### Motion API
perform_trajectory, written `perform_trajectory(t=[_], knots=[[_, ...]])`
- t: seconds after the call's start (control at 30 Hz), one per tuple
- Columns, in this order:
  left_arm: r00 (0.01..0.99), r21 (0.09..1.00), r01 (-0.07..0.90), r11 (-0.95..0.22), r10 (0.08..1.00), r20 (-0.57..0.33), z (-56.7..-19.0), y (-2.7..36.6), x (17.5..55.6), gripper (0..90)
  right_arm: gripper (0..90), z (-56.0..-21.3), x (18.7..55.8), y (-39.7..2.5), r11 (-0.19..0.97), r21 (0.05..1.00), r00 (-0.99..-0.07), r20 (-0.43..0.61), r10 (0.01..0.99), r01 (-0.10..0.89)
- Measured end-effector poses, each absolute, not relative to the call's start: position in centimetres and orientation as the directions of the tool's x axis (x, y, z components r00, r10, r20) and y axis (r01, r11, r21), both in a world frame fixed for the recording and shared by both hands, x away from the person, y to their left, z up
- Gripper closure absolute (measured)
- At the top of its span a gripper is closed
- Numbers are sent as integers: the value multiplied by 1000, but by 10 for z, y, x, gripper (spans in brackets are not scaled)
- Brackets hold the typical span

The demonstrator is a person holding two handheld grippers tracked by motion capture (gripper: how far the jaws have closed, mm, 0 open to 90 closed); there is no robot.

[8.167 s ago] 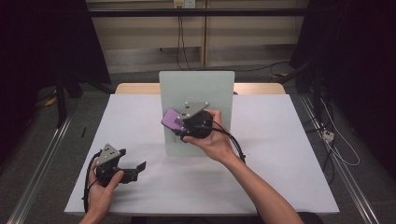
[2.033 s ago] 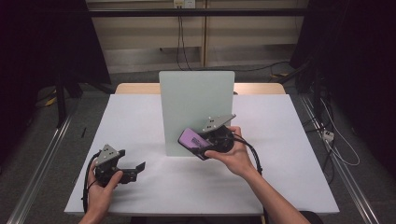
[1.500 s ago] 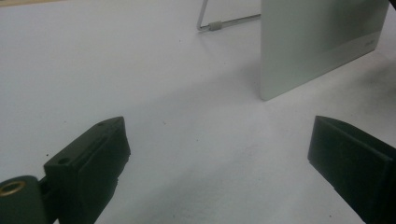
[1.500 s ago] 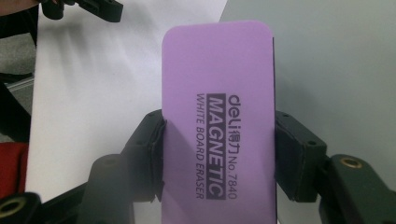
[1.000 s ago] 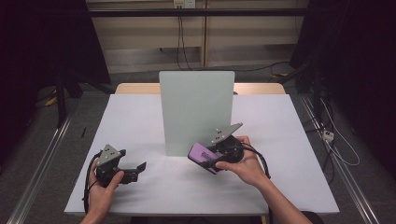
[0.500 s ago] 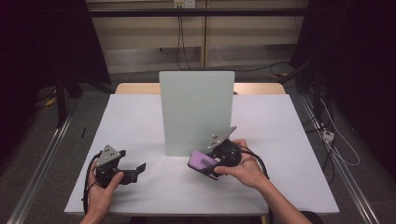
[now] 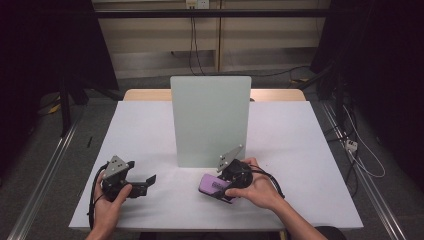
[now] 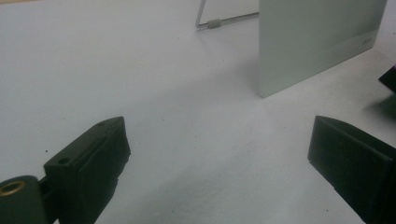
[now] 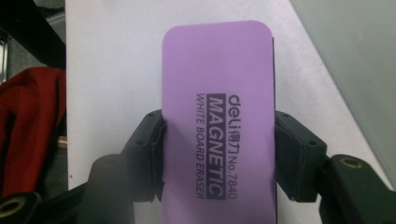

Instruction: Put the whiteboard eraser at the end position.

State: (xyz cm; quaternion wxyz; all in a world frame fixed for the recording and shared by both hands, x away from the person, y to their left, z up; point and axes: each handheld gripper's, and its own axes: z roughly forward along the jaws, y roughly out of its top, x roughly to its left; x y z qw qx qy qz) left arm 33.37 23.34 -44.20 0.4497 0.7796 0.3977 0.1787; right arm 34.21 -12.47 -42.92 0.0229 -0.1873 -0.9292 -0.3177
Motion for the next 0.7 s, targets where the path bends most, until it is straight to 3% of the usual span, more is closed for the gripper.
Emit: perform_trajectory(t=[0.7], knots=[[616,843,464,-272,783,-86,-443,233,334,50,415,-441,341,-116,739,569,-929,156,335,362]])
